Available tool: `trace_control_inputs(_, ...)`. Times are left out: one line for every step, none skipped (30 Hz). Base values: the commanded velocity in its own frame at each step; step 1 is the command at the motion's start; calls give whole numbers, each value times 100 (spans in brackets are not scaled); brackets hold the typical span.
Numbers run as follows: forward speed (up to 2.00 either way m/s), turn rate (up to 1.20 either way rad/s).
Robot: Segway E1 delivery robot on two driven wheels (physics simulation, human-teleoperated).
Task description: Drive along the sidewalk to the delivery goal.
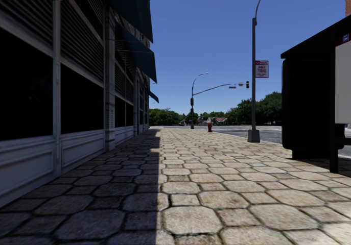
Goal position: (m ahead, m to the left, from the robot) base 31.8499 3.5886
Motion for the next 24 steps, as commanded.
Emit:
trace_control_inputs(200, 0)
trace_control_inputs(200, 0)
trace_control_inputs(200, 0)
trace_control_inputs(200, 0)
trace_control_inputs(200, 0)
trace_control_inputs(200, 0)
trace_control_inputs(200, 0)
trace_control_inputs(200, 0)
trace_control_inputs(200, 0)
trace_control_inputs(200, 0)
trace_control_inputs(200, 0)
trace_control_inputs(200, 0)
trace_control_inputs(200, 0)
trace_control_inputs(200, 0)
trace_control_inputs(200, 0)
trace_control_inputs(200, 0)
trace_control_inputs(200, 0)
trace_control_inputs(200, 0)
trace_control_inputs(200, 0)
trace_control_inputs(200, 0)
trace_control_inputs(200, 0)
trace_control_inputs(200, 0)
trace_control_inputs(200, 0)
trace_control_inputs(200, 0)
